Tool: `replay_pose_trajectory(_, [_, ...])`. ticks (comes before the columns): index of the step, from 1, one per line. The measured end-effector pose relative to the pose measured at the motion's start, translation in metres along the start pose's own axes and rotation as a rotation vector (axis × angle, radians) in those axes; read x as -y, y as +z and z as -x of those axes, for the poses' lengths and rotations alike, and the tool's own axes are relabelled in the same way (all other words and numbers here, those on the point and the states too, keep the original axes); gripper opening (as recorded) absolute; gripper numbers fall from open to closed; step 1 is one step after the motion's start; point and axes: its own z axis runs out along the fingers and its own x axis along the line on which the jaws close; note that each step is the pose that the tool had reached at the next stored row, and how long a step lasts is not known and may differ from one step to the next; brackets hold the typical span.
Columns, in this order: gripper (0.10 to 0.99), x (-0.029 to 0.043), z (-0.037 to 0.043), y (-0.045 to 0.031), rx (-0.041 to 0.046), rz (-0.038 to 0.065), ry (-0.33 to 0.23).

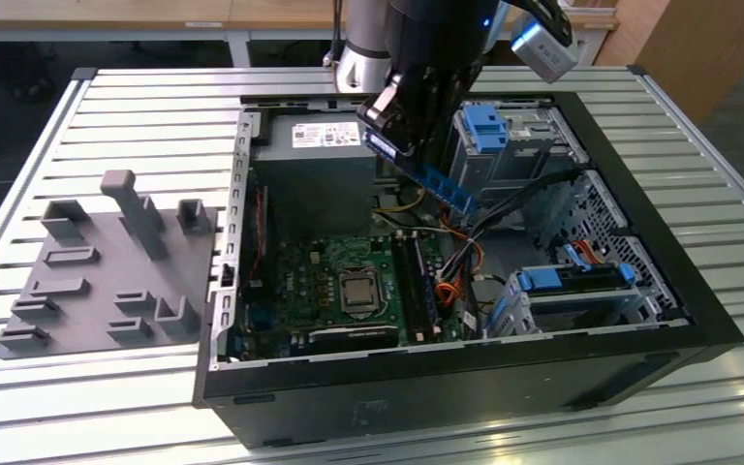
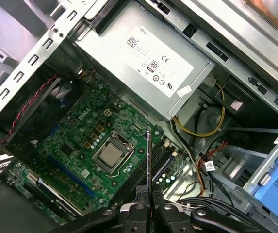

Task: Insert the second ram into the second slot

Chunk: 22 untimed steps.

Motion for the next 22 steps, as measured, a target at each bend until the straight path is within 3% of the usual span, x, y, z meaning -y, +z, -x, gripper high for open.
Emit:
replay_pose_trajectory(7, [0.137, 0.0000, 0.0000, 0.0001, 0.0010, 0.000, 0.028])
replay_pose_trajectory(22, [0.137, 0.0000, 0.0000, 0.0009, 0.0056, -0.002, 0.149])
